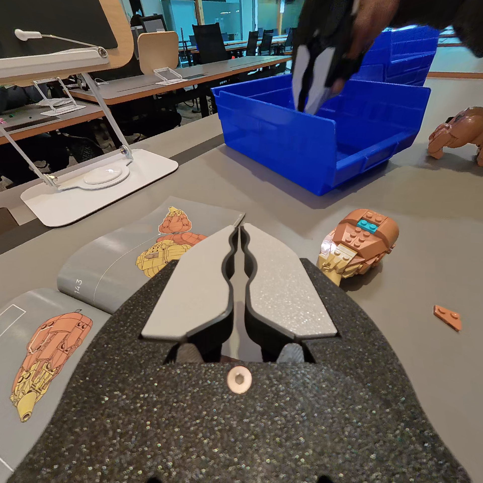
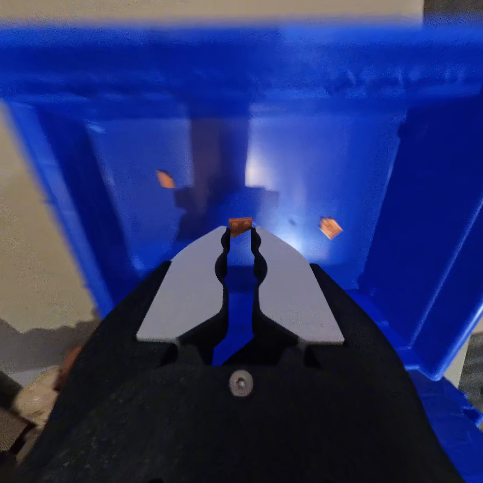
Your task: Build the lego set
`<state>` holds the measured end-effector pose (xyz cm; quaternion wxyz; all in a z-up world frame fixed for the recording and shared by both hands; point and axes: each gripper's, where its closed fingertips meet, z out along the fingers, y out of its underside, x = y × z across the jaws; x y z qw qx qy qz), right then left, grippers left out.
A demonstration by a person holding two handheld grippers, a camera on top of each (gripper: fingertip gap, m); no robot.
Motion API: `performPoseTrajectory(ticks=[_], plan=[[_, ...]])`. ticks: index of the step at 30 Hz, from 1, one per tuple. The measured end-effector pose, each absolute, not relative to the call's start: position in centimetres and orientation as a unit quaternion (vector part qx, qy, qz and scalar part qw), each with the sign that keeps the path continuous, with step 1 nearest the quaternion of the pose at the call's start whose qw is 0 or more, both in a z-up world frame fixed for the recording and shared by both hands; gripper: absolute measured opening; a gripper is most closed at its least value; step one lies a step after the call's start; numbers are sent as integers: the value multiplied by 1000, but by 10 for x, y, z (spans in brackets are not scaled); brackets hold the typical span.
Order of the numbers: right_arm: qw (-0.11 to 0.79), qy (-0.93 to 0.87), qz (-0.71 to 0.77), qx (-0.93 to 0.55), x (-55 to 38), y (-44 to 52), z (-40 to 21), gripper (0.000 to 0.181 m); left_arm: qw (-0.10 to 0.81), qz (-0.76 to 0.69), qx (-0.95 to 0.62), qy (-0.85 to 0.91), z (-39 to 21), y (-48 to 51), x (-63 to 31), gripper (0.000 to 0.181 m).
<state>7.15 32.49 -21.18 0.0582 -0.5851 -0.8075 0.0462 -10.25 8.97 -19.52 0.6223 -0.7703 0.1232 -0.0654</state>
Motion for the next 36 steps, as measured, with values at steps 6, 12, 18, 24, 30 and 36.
performPoseTrajectory(ticks=[6, 12, 18, 24, 30, 36], plan=[[103, -868, 136, -467, 75, 163, -175, 15, 620, -66, -771, 128, -196, 90, -98, 1], [90, -898, 122, -414, 86, 80, -221, 15, 622, -54, -772, 120, -196, 90, -101, 1], [47, -907, 98, -406, 99, 57, -265, 15, 620, -49, -773, 120, -196, 90, -103, 1], [37, -907, 93, -410, 103, 55, -275, 15, 617, -48, -775, 125, -198, 90, -101, 1], [38, -907, 95, -409, 104, 56, -275, 17, 615, -48, -776, 127, -198, 90, -100, 1], [43, -901, 141, -408, 103, 64, -252, 32, 614, -49, -777, 127, -199, 90, -100, 0]])
